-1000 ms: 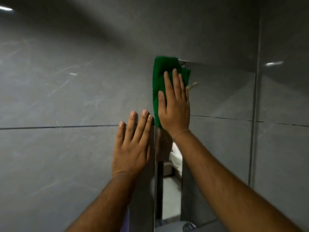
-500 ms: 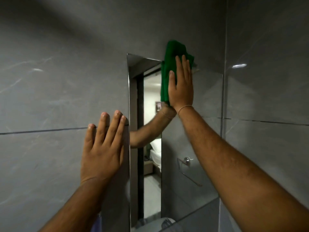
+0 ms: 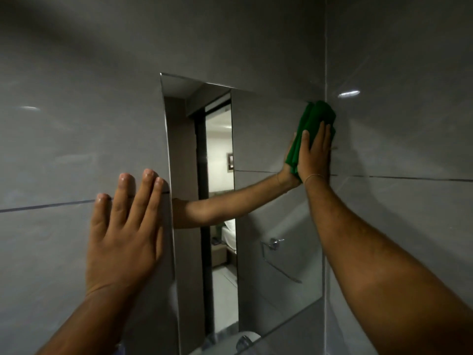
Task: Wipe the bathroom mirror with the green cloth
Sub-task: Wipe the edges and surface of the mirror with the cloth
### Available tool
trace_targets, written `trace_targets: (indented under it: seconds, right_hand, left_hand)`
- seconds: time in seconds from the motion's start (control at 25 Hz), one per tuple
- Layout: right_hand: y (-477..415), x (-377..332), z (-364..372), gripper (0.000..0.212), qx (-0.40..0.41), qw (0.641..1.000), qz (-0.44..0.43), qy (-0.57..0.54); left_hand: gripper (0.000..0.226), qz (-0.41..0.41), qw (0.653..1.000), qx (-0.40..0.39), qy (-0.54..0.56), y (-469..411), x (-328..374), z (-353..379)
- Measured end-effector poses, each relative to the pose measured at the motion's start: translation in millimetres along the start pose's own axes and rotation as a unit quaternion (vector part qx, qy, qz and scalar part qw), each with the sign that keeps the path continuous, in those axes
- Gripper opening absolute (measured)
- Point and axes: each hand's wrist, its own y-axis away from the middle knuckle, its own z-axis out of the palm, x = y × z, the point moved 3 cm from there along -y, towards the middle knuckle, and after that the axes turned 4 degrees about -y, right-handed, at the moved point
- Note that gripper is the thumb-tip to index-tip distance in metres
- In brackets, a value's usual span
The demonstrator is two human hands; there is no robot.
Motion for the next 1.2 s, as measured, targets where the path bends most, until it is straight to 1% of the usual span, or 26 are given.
trace_targets:
  seconds: [0.16, 0.28, 0.36, 0.56, 0.72, 0.8, 0.88, 0.96, 1.04, 1.12, 1.16, 1.2]
  right_hand:
    - [74, 69, -5, 0.068, -0.020, 1.000, 0.022, 0.011]
    - [136, 124, -3, 0.068, -0.036, 0.998, 0.038, 0.027]
    - [175, 158, -3, 0.068, -0.032, 0.998, 0.053, 0.032]
    - [264, 226, 0, 0.065, -0.019, 0.990, 0.141, 0.023]
    - [298, 241, -1, 0.067, -0.004, 0.978, 0.206, -0.021]
    - [299, 238, 0, 0.072, 0.015, 0.972, 0.230, -0.055]
    - [300, 236, 0, 0.072, 0.034, 0.968, 0.239, -0.075]
    - [318, 246, 3, 0.063, 0.058, 0.955, 0.272, -0.098]
    - [329, 258, 3, 0.053, 0.074, 0.946, 0.304, -0.079]
    - [317, 261, 0, 0.047, 0.076, 0.932, 0.343, -0.088]
    - [311, 256, -9, 0.044, 0.100, 0.928, 0.341, -0.114]
    - [310, 252, -22, 0.041, 0.120, 0.942, 0.306, -0.068]
  left_hand:
    - [0.076, -0.011, 1.000, -0.004, 0.017, 2, -5, 11]
    - [0.075, -0.019, 0.998, -0.037, 0.043, 3, -12, 22]
    - [0.076, -0.017, 0.998, -0.046, 0.041, 3, -13, 20]
    - [0.078, -0.028, 0.999, -0.041, -0.002, -1, -8, 3]
    - [0.081, -0.023, 0.998, -0.051, -0.007, 1, -4, 0]
    - [0.081, -0.026, 0.998, -0.051, -0.009, 0, -4, 1]
    - [0.079, -0.034, 0.998, -0.058, -0.009, -1, -3, 0]
    - [0.079, -0.029, 0.997, -0.065, -0.020, 3, -3, 0]
    - [0.080, -0.016, 0.997, -0.065, -0.027, -1, -6, -2]
    - [0.080, -0.032, 0.998, -0.052, -0.022, -10, 1, 4]
    - [0.081, -0.035, 0.998, -0.053, -0.031, -13, 3, 6]
    - [0.081, -0.037, 0.998, -0.054, -0.018, -15, 7, 3]
